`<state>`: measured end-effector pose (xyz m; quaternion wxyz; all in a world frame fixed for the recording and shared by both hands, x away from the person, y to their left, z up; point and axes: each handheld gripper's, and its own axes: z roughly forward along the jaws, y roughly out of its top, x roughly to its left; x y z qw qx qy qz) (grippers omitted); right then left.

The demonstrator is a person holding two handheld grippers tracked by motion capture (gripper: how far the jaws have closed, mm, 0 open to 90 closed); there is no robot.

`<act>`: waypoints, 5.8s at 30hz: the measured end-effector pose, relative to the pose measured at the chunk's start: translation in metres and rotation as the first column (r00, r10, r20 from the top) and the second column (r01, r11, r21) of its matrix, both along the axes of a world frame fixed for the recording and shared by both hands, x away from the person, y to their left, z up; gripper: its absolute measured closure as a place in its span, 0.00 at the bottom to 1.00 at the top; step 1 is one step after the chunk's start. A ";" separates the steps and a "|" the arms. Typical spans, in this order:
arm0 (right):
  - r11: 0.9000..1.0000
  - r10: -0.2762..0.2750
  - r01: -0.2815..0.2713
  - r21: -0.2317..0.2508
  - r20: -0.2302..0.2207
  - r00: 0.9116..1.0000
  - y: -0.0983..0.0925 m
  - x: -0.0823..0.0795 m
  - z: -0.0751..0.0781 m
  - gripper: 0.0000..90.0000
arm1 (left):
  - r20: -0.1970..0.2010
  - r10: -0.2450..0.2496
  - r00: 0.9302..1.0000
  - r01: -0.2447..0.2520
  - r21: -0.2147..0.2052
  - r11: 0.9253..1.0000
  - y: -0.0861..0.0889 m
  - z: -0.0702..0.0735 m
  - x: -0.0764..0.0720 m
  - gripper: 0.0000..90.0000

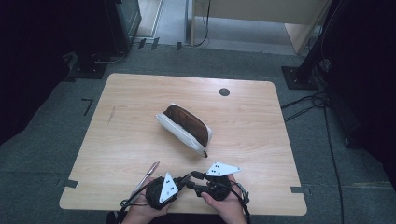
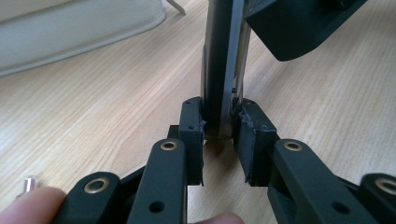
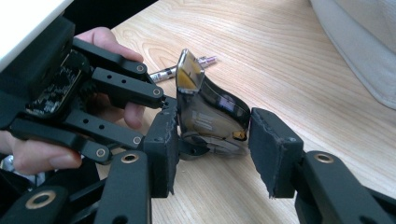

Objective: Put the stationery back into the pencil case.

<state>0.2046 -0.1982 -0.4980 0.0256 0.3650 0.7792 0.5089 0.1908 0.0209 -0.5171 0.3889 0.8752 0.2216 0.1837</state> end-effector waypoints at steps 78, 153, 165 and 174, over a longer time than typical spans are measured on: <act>0.990 -0.052 0.005 0.144 0.323 0.945 -0.060 0.000 0.060 0.87 | -0.142 0.309 0.940 -0.335 -0.227 0.914 0.141 0.044 0.038 0.03; 0.957 -0.240 0.262 -0.121 0.169 0.956 0.004 0.126 0.068 0.90 | -0.179 0.561 0.808 -0.566 0.026 0.824 0.193 -0.002 0.062 0.03; 0.968 -0.242 0.251 -0.016 0.209 0.948 -0.006 0.106 0.082 0.85 | -0.181 0.565 0.805 -0.571 0.022 0.820 0.193 -0.002 0.062 0.03; 0.953 -0.302 0.298 0.054 0.231 0.925 -0.036 0.062 0.082 0.67 | -0.209 0.543 0.814 -0.555 0.000 0.832 0.194 0.006 0.058 0.08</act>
